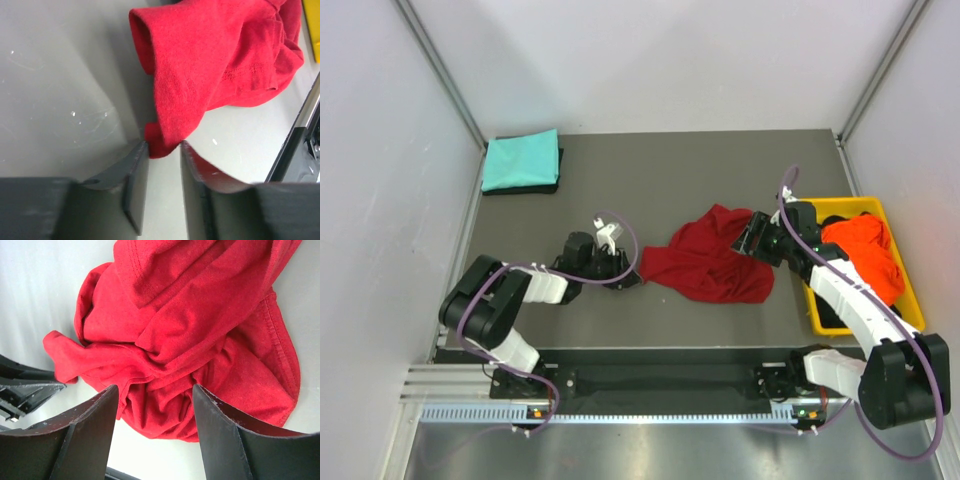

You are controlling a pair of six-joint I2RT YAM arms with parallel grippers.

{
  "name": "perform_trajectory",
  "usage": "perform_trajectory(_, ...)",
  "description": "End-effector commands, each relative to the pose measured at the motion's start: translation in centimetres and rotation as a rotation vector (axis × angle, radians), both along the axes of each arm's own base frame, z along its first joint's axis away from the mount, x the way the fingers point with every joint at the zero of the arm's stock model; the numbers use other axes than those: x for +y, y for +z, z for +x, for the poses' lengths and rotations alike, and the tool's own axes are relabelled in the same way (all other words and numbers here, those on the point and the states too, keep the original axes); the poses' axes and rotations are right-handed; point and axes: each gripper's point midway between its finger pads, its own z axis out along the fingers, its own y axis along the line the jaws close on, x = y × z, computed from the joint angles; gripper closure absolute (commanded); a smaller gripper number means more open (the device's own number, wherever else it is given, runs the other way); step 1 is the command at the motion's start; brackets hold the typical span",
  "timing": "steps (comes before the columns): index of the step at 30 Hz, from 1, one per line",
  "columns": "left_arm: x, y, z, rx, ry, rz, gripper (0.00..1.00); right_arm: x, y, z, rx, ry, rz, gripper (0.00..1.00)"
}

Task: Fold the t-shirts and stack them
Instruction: Flatten the tshirt out

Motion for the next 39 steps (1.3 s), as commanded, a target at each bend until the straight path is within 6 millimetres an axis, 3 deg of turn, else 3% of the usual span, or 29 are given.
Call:
perform_trajectory(1, -0.4, 0.8, 0.6, -0.047, -0.018, -0.003, 0.72, 0.0, 1.1, 0.9, -0.06, -0.003, 0.009, 0.38)
perform_trajectory(3, -0.5, 0.9, 0.6, -0.041, -0.024, -0.005, 0.8, 0.0, 1.0, 0.9, -0.056, -0.004, 0.011, 0.38)
perform_trajectory(5, -0.6, 0.9, 0.3, -0.034, -0.035, -0.007, 1.0, 0.0, 1.1, 0.9, -0.056, -0.007, 0.014, 0.39)
perform_trajectory(9, -0.7, 2.4, 0.3, -0.022, -0.02, -0.033, 1.0, -0.2, 1.2, 1.0, -0.049, -0.027, 0.011, 0.39)
perform_trajectory(12, 0.3, 4.3, 1.9, 0.027, 0.106, 0.027, 1.0, -1.5, 2.0, 1.6, -0.038, -0.09, -0.032, 0.38)
perform_trajectory(15, 3.5, 7.5, 3.9, 0.035, 0.298, 0.169, 1.0, -3.0, 3.4, 3.0, -0.062, -0.162, -0.067, 0.38)
perform_trajectory(16, 4.0, 11.4, 4.8, -0.02, 0.354, 0.149, 1.0, -3.5, 3.7, 3.4, -0.067, -0.182, -0.075, 0.38)
perform_trajectory(17, 5.4, 11.9, 4.4, 0.01, 0.398, 0.19, 1.0, -3.8, 4.3, 3.9, -0.076, -0.199, -0.073, 0.38)
perform_trajectory(18, 7.1, 13.2, 5.1, -0.008, 0.477, 0.213, 1.0, -3.9, 4.2, 4.2, -0.072, -0.206, -0.077, 0.38)
perform_trajectory(19, 7.7, 16.7, 5.5, -0.074, 0.503, 0.18, 1.0, -3.9, 4.3, 4.6, -0.074, -0.213, -0.075, 0.38)
perform_trajectory(21, 9.5, 18.4, 5.3, -0.105, 0.542, 0.205, 1.0, -3.7, 4.3, 5.5, -0.074, -0.222, -0.065, 0.39)
perform_trajectory(22, 10.0, 20.5, 5.5, -0.139, 0.561, 0.19, 1.0, -3.6, 4.4, 5.9, -0.076, -0.223, -0.056, 0.4)
perform_trajectory(32, 13.4, 21.4, 3.7, -0.109, 0.635, 0.273, 1.0, -2.7, 3.2, 9.3, -0.058, -0.241, -0.019, 0.43)
perform_trajectory(38, 13.9, 21.0, 3.6, -0.103, 0.632, 0.297, 1.0, -1.5, 3.1, 12.8, -0.093, -0.204, -0.017, 0.44)
perform_trajectory(39, 14.0, 20.8, 3.6, -0.1, 0.632, 0.303, 1.0, -1.0, 2.0, 13.3, -0.071, -0.179, -0.036, 0.44)
